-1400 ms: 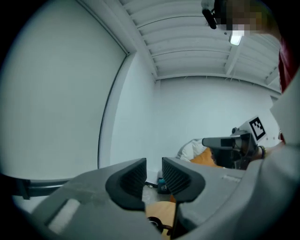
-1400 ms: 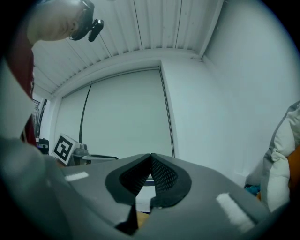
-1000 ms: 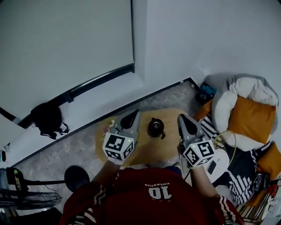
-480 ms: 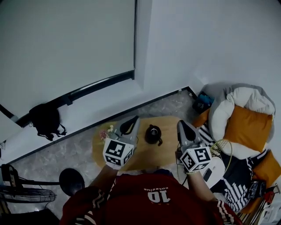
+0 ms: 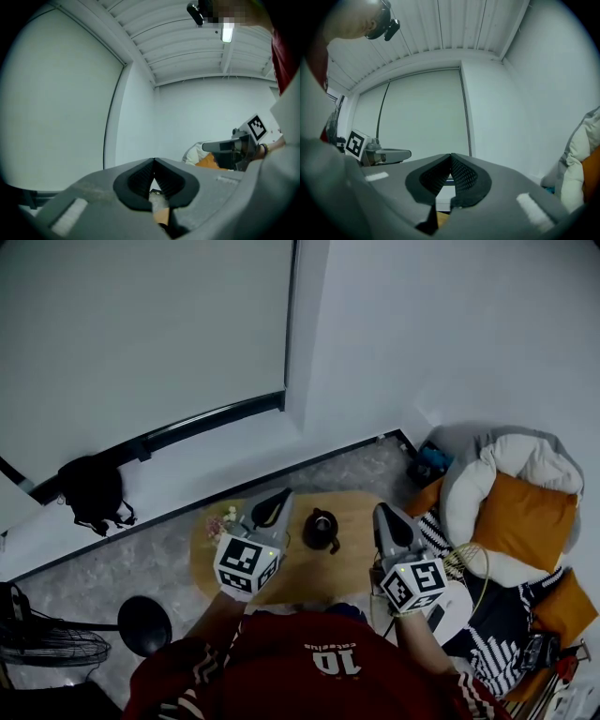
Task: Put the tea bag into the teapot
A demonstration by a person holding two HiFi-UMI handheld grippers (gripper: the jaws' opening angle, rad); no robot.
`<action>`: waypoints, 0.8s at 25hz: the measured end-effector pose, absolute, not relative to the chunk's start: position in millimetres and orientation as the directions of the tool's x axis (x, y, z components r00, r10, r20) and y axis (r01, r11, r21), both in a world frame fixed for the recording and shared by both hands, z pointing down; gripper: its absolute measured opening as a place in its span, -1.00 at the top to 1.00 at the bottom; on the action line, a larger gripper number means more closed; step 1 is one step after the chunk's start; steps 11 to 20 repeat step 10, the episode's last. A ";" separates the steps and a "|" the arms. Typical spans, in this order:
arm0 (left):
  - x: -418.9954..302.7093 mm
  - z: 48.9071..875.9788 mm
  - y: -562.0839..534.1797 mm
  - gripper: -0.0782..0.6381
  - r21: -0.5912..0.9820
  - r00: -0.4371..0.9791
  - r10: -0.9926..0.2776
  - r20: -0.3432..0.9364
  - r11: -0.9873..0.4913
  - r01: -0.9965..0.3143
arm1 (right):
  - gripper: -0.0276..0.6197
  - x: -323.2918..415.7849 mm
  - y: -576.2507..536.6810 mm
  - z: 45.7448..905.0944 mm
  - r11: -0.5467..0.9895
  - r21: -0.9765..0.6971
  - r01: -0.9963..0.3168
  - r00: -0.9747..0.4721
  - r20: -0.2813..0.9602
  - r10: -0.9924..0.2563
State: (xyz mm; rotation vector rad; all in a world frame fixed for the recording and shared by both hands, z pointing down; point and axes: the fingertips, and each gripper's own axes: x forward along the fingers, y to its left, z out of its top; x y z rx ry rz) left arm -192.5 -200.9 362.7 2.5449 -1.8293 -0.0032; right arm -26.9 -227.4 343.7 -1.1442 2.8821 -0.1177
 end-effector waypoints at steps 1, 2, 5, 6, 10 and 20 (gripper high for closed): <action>-192.3 362.6 -201.9 0.78 0.009 0.318 -0.948 0.001 -0.318 -0.948 | 0.91 -25.8 -227.6 344.0 0.726 -0.080 -0.683 -0.728 -0.005 -0.686; -191.8 362.1 -202.7 0.78 0.009 0.317 -0.948 -0.001 -0.317 -0.948 | 0.91 -24.5 -228.2 344.1 0.726 -0.074 -0.684 -0.727 -0.002 -0.686; -192.5 360.4 -203.7 0.78 0.009 0.311 -0.950 -0.002 -0.311 -0.950 | 0.91 -19.4 -231.6 343.4 0.716 -0.066 -0.695 -0.718 0.004 -0.696; -193.2 360.1 -203.6 0.78 0.010 0.307 -0.952 -0.002 -0.307 -0.952 | 0.91 -17.4 -232.6 342.8 0.712 -0.066 -0.699 -0.714 0.004 -0.700; -195.1 361.1 -201.4 0.78 0.019 0.287 -0.958 0.003 -0.287 -0.958 | 0.91 -11.3 -234.0 340.9 0.703 -0.065 -0.708 -0.705 0.001 -0.710; -195.1 361.1 -201.4 0.78 0.019 0.287 -0.958 0.003 -0.287 -0.958 | 0.91 -11.3 -234.0 340.9 0.703 -0.065 -0.708 -0.705 0.001 -0.710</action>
